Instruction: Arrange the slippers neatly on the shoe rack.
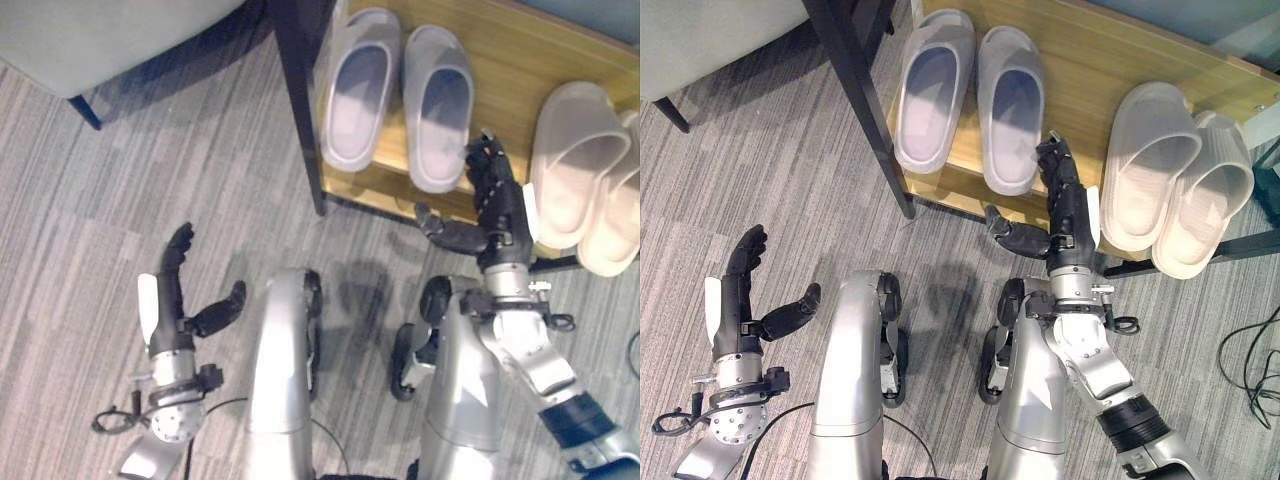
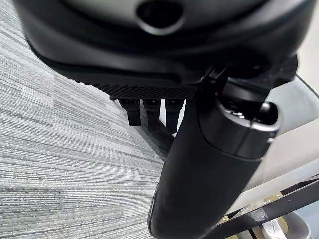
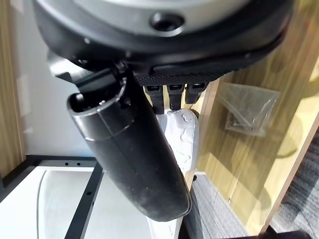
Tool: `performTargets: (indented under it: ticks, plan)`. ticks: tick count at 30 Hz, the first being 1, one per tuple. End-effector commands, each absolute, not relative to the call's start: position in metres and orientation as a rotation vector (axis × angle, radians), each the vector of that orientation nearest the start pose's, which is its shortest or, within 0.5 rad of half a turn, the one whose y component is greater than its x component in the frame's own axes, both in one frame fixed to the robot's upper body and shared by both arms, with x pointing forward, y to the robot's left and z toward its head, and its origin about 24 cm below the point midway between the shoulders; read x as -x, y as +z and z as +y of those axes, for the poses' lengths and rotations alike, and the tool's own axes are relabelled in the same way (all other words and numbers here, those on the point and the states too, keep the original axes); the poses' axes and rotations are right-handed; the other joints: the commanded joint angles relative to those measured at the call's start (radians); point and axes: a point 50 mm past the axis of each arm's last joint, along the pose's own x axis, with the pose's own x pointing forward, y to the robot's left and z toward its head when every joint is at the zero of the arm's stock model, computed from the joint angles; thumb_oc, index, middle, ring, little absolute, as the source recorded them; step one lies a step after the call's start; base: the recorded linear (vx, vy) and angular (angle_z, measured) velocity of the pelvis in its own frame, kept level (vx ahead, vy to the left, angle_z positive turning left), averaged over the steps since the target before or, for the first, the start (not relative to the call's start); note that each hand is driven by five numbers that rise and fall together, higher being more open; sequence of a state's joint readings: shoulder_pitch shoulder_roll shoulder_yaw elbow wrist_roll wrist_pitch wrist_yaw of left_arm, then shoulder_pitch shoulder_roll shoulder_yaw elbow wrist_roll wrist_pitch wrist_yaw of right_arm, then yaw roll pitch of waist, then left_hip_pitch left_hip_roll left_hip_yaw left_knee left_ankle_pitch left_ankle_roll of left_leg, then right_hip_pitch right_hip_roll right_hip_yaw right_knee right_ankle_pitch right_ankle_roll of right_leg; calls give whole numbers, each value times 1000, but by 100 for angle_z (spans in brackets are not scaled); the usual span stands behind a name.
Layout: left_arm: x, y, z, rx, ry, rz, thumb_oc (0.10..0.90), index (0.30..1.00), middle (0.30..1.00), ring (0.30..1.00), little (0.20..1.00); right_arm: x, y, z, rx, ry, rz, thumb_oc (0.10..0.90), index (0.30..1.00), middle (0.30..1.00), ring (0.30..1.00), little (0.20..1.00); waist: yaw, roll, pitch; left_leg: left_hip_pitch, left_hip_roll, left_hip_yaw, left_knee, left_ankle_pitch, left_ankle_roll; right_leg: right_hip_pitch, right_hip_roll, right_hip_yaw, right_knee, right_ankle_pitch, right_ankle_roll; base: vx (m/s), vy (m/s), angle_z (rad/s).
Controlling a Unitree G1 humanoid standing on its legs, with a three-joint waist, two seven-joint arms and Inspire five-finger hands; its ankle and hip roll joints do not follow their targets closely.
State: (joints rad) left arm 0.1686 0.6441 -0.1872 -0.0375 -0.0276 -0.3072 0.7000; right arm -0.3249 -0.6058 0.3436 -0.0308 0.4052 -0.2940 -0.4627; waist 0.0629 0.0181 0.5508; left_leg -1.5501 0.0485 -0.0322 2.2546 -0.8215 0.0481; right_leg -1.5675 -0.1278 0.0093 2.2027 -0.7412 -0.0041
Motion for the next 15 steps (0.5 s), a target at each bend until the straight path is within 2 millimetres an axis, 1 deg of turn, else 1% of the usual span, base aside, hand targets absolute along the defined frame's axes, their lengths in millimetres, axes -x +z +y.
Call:
performTargets:
  ticks: [1, 6, 7, 10, 15]
  plan:
    - [-214, 88, 241, -494, 366, -412, 800, 900, 900, 900, 900, -281, 198, -152, 16, 118, -713, 800, 900, 900, 900, 900, 44, -7, -31, -20, -61, -110, -63, 18, -10, -3, -26, 36, -65, 43, -66, 0, 0, 0]
    - [-216, 89, 241, -494, 360, -413, 800, 900, 900, 900, 900, -282, 205, -143, 22, 157, -739, 800, 900, 900, 900, 900, 46, -9, -31, -20, -61, -108, -61, 18, -12, -3, -25, 38, -64, 44, -67, 0, 0, 0]
    - [-217, 90, 240, -494, 354, -414, 800, 900, 900, 900, 900, -283, 209, -138, 27, 177, -753, 800, 900, 900, 900, 900, 48, -8, -31, -20, -62, -110, -59, 18, -13, -3, -25, 38, -62, 43, -67, 0, 0, 0]
    - [-219, 89, 239, -496, 348, -408, 800, 900, 900, 900, 900, -284, 214, -131, 17, 199, -770, 800, 900, 900, 900, 900, 49, -8, -31, -20, -62, -110, -59, 19, -14, -3, -24, 38, -62, 43, -67, 0, 0, 0]
    - [-219, 89, 239, -486, 350, -407, 800, 900, 900, 900, 900, -284, 217, -133, 17, 181, -788, 800, 900, 900, 900, 900, 50, -8, -31, -20, -64, -112, -58, 21, -14, -3, -24, 38, -60, 42, -69, 0, 0, 0]
